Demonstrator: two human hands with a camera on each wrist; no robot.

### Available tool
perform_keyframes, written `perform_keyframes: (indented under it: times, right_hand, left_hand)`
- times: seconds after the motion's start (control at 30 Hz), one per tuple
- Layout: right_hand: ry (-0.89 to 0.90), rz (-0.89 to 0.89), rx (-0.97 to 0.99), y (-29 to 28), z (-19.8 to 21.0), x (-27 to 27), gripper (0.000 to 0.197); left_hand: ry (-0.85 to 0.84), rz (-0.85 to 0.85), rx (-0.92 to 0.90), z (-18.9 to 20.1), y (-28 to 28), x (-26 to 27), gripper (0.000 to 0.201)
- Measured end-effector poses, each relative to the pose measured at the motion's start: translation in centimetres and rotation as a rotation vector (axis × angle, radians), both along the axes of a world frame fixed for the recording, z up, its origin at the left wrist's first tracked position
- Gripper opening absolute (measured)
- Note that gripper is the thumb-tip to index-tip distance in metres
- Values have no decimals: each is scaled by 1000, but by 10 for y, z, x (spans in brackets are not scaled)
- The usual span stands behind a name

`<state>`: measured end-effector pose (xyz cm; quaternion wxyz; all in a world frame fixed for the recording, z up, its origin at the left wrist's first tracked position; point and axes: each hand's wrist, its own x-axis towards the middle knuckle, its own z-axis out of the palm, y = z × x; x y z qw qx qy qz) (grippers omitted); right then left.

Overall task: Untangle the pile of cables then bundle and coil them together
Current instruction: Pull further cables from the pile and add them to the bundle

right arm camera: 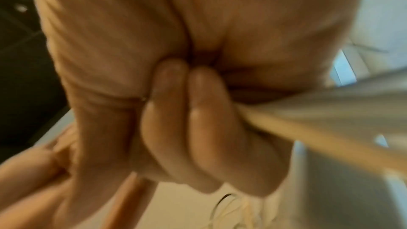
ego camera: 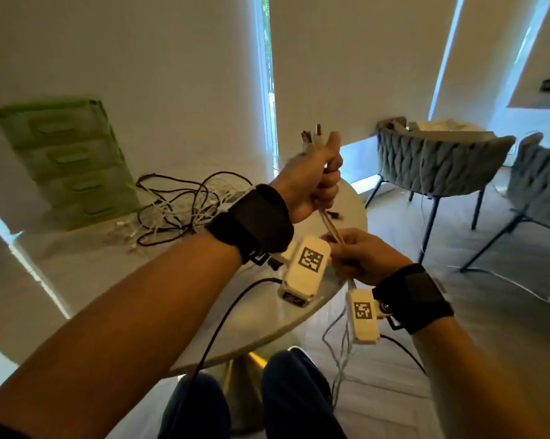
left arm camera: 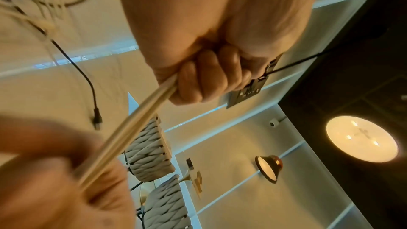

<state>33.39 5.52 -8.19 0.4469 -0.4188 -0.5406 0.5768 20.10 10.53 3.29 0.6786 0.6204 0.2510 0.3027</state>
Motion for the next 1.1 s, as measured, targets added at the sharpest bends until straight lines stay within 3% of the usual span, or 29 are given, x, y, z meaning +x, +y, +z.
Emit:
perform_keyframes:
  times: [0.1,0.3,0.53,0.63,0.67,0.77,0.83,0.9,0.93,0.97,1.1]
  right_hand:
    - [-192,-166,-108,-10,-24,33,31]
    - [-138,-360,-252,-21,-79,82,37]
    - [-627,-648,-376,-17,-121,96,36]
    - [-821,-492,-443,-16,-108,96,28]
    - [-840,-384,-435,-16,-94,94,38]
    - [-700,-264,-223,-19,-37,82,59]
    - [-606,-263,-121,-26,-8,72,41]
    - [-674,-221,-138,-32,4,59,9]
    - [-760,-195,-161,-33,2,55,5]
    - [-857,-157,-208,-32,-5,53,14]
    - [-1134,-39,-513,-25,-72,65,24]
  left_hand:
    - [-22,2,1,7,-9,20,47]
    - [-34,-53,13,10,-8,32,46]
    - [14,-57,46,1,-17,51,44]
    - [30,-13,65,0,-17,58,44]
    - [40,4,76,-2,-15,60,45]
    - [65,46,81,-15,-10,70,46]
    - [49,41,41,-26,-9,76,48]
    - [18,19,-16,-33,-10,81,50]
    - [4,12,-39,-34,-10,82,50]
    - [-6,7,-53,-34,-11,82,50]
    - [-43,-6,-81,-27,-9,81,50]
